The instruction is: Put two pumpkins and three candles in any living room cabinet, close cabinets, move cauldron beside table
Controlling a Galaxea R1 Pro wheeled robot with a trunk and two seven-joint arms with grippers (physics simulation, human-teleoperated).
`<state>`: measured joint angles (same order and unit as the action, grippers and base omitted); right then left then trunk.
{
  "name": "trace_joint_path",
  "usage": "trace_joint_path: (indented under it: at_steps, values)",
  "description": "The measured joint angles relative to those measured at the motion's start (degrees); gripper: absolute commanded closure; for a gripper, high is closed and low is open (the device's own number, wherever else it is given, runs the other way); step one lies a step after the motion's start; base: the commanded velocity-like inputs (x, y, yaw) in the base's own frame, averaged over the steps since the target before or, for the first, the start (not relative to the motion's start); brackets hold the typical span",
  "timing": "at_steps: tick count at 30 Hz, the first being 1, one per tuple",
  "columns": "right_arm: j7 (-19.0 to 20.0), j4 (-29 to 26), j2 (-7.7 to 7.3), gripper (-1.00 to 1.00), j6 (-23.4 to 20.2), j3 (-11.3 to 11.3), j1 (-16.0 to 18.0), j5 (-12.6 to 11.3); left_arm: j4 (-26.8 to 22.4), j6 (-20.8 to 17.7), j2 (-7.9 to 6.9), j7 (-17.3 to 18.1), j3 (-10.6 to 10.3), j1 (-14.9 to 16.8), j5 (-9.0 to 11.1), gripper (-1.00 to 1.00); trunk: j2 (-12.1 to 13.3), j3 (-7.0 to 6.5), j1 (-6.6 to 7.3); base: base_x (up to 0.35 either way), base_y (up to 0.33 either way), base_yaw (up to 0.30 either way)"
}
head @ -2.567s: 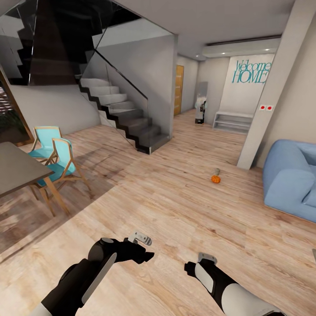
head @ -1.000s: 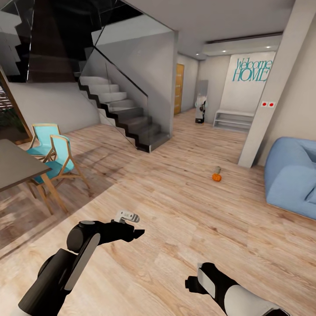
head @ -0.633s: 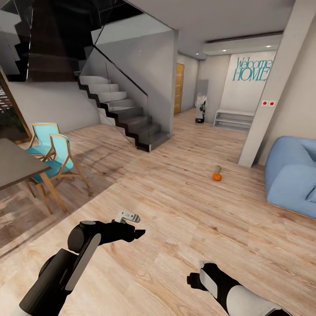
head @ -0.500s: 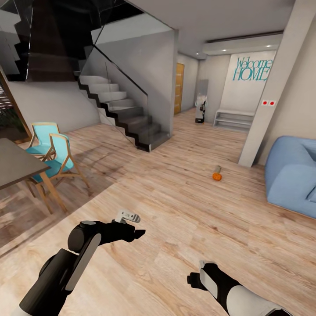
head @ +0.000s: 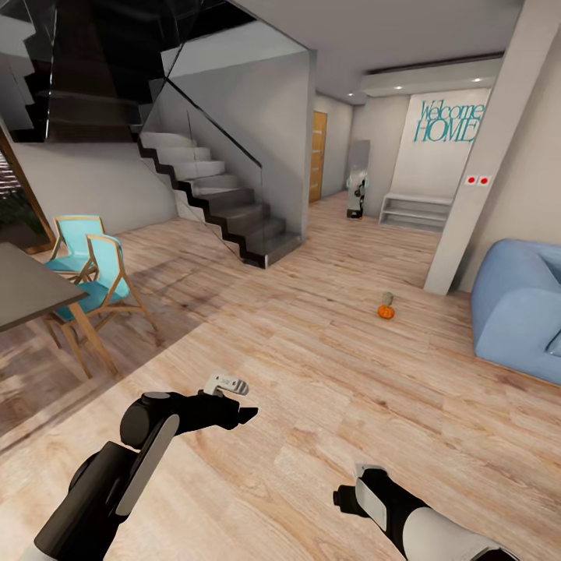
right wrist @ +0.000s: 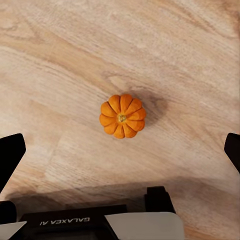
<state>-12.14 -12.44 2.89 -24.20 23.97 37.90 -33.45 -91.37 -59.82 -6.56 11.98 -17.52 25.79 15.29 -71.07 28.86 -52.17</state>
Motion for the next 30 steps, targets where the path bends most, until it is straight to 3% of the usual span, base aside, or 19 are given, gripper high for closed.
trace_joint_path:
  at_steps: [16, 30]
  values:
    - [0.0, 0.16, -0.53, -1.0, 0.1, 0.0, 0.05, -0.05, 0.08, 0.0, 0.07, -0.05, -0.36, 0.06, -0.09, -1.0, -6.42, 2.87, -3.52, 0.0, 0.0, 0.0]
    - [0.02, 0.59, -0.56, -1.0, 2.84, 0.14, 0.05, -0.01, 0.09, 0.0, 0.09, -0.08, -0.25, 0.09, -0.09, -1.0, -12.04, 5.39, -6.59, 0.0, 0.0, 0.0]
